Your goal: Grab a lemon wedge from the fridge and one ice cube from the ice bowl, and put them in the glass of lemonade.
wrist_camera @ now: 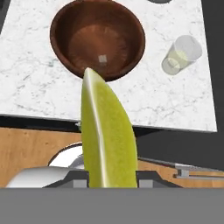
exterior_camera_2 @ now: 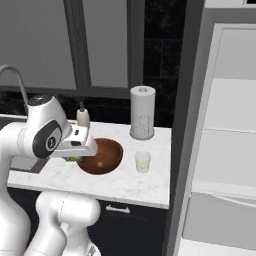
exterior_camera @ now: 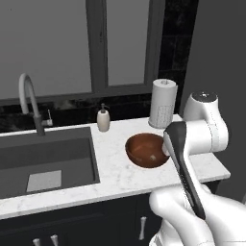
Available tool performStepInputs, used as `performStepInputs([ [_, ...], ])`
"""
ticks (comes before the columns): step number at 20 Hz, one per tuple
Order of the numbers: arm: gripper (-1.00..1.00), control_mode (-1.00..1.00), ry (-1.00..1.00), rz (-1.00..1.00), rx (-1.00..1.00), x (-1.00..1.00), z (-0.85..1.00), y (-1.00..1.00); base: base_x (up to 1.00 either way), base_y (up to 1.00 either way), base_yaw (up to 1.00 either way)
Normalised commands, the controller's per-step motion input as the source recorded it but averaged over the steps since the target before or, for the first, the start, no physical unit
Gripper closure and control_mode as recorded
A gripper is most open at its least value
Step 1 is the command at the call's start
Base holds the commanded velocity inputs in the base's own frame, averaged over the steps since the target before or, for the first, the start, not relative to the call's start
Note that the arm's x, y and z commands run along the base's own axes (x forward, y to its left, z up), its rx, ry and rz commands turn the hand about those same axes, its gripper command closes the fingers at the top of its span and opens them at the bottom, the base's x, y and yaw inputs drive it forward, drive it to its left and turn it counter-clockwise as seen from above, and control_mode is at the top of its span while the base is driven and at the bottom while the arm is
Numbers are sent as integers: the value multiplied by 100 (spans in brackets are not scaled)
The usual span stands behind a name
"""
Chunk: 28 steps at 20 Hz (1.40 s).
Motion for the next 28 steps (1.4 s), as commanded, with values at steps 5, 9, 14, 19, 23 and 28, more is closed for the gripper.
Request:
performStepInputs([
  [5, 100, -100, 0, -3, -1, 10, 0, -1, 45, -8, -12],
  [9, 100, -100, 4, -6, -3, 25, 0, -18, 0, 0, 0],
  [14, 100, -100, 13, 0, -3, 0, 0, -39, 0, 0, 0],
  [19, 100, -100, 20, 4, -14, 0, -9, -58, 0, 0, 0],
  [23, 100, -100, 27, 20, -29, 20, -35, -65, 0, 0, 0],
  [28, 100, -100, 35, 28, -29, 18, -39, -47, 0, 0, 0],
])
